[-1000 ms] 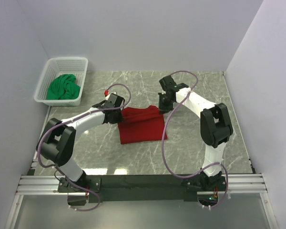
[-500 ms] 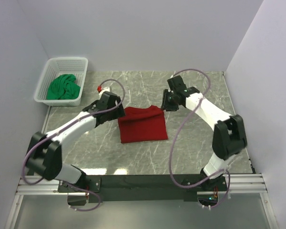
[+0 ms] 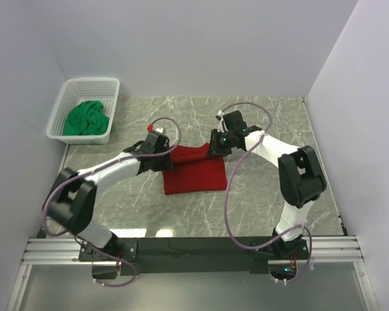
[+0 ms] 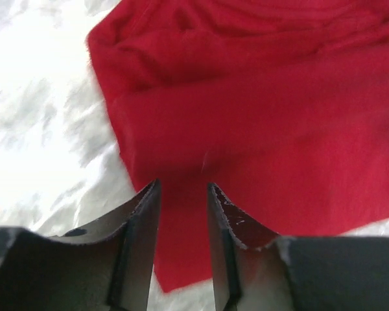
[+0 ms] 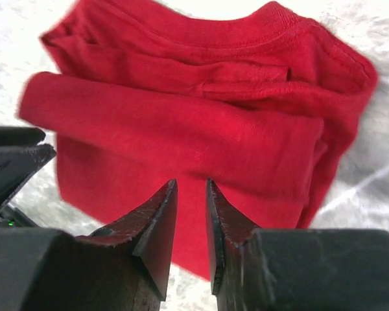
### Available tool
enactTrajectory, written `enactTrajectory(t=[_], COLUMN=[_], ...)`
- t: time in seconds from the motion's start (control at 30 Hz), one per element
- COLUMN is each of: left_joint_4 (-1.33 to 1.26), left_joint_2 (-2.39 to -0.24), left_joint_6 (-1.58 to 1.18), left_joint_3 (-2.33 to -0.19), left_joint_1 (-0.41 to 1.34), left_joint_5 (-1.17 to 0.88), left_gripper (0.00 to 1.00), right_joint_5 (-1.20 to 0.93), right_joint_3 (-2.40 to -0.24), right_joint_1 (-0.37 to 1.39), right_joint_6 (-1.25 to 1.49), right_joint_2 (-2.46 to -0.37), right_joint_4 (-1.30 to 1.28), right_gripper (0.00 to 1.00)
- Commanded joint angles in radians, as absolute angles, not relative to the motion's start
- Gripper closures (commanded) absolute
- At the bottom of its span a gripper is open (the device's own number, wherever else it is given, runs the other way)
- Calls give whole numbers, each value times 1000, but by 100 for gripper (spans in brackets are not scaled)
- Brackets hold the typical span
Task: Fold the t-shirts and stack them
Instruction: Fold the tshirt
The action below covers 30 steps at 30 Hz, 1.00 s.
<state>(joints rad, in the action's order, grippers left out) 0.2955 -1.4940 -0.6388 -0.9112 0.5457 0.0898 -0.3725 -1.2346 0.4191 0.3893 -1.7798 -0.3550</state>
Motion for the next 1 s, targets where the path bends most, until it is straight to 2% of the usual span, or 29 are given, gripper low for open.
enactTrajectory(t=[0.0,0.13,0.33,0.37,0.43,0.53,0.67,0.73,0.97], left_joint_4=[238,235,287,287,279,241,141,75,-133], left_joint_2=[-1604,-1738,-1913,-1930,-1925,-1861,-1706,-1668,-1681], left_joint_6=[-627,-618,-597,-597,-603,-604,-629,-656,-755], left_joint_3=[-1046,-1172,-1350,-1361,-1359,-1321,-1214,-1145,-1017], left_joint_1=[529,492,439,431,416,413,413,413,411], left_joint_5=[40,29,25,17,8,-9,-47,-72,-176], left_gripper=[61,61,55,52,44,38,25,25,41], right_joint_5=[-405,-387,-355,-348,-354,-388,-535,-593,-699], right_joint_3=[-1307,-1364,-1427,-1422,-1390,-1350,-1256,-1243,-1267], right_joint_1=[416,385,313,307,292,288,291,299,330], right_joint_6=[344,356,440,465,492,523,597,620,640], right_joint_2=[-1836,-1933,-1996,-1990,-1947,-1876,-1815,-1821,-1940], right_joint_4=[-313,-311,-273,-256,-223,-141,30,76,139], right_gripper=[69,70,70,69,69,67,61,59,58])
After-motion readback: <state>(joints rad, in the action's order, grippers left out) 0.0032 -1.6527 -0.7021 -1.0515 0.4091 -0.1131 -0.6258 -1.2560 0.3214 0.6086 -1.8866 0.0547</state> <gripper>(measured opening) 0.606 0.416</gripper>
